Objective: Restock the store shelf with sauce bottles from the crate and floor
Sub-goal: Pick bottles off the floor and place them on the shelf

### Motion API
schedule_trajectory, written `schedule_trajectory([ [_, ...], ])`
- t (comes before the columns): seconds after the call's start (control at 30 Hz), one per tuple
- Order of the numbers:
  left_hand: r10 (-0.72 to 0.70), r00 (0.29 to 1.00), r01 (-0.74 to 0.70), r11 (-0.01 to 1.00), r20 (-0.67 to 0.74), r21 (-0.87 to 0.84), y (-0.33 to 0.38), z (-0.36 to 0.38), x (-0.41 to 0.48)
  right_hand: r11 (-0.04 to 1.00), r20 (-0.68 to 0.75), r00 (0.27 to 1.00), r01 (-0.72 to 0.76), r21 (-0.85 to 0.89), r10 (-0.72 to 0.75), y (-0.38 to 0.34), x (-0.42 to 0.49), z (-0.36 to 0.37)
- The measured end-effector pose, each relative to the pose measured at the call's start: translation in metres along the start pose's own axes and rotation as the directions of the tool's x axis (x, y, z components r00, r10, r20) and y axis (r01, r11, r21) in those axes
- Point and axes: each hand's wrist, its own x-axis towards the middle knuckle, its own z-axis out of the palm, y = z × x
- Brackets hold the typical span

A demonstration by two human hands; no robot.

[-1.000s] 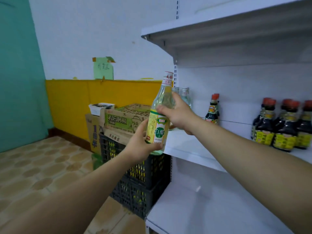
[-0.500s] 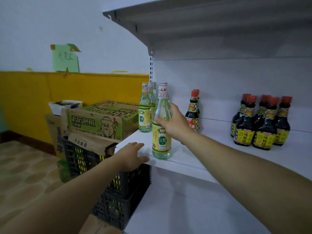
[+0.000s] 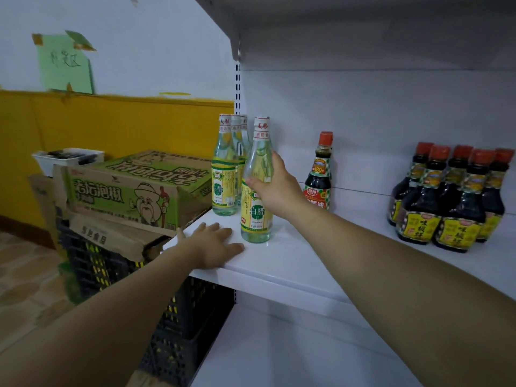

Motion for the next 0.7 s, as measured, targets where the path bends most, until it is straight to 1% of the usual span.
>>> schedule_trajectory([
  [0.07, 0.010, 1.000, -0.009, 1.000, -0.023, 0.018, -0.002, 0.006, 0.003, 1.000, -0.007, 1.000, -0.001, -0.026, 0.001, 0.003, 0.012, 0.005],
  [0.33, 0.045, 0.991, -0.046, 0.999, -0.123, -0.006, -0.006, 0.017, 0.009, 0.999, -0.044, 0.999, -0.003, -0.045, 0.001, 0.012, 0.052, 0.027],
  [0.7, 0.047, 0.988, -0.051, 0.998, -0.144, -0.024, -0.009, 0.020, 0.010, 0.998, -0.085, 0.996, -0.025, -0.064, 0.020, 0.017, 0.076, 0.042],
])
